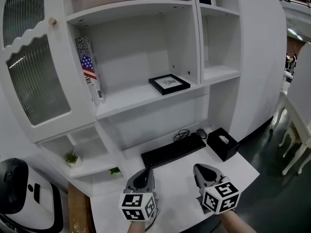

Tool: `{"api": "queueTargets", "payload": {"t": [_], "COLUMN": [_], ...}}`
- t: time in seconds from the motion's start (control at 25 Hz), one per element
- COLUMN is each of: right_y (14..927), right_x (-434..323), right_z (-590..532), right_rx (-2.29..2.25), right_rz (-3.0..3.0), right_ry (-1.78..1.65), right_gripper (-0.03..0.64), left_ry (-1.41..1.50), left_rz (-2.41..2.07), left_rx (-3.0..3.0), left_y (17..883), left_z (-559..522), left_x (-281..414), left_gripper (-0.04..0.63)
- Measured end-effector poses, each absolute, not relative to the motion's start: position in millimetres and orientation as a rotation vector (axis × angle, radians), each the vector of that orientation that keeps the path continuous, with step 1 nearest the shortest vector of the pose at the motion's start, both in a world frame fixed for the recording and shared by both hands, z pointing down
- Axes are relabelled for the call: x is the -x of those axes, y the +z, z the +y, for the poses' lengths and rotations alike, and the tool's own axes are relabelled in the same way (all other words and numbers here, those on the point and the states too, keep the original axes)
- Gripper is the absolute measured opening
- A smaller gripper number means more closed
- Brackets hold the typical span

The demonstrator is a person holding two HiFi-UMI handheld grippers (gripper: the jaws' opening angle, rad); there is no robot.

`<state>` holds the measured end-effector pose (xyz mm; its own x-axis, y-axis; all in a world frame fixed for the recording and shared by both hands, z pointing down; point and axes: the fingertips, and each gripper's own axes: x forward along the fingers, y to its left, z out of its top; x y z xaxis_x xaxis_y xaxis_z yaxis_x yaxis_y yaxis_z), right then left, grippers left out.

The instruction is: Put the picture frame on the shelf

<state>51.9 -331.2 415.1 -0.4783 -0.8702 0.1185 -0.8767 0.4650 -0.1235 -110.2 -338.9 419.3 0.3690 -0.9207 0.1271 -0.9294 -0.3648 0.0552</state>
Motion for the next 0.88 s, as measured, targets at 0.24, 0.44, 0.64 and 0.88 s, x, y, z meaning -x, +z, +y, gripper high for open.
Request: {"api": "queueTargets", "payload": {"t": [0.24, 0.44, 0.64, 0.88], "right_y": [419, 424, 428, 428], "right_x": [-56, -59, -62, -58], "right_z": [-328, -325, -324, -323], "right_rx": [-1.59, -1.6, -1.603, -1.588], "right_rz": [-2.639, -2.631, -2.624, -2.629], "right_ry": [0.247, 0.256, 0.264, 0.226], "right_gripper": [0.0, 0.001, 0.0, 0.001], "left_ry": [0.126, 0.138, 0.158, 0.159], "left_rz": [-1.698, -1.698, -1.701, -1.702], "left_rx": [-2.497, -2.493, -2.491, -2.479], "left_y": [423, 427, 431, 433], "left_z": [-336, -333, -331, -329], "left_x": [107, 105, 103, 102], "left_gripper": [0.02, 0.02, 0.02, 0.02]}}
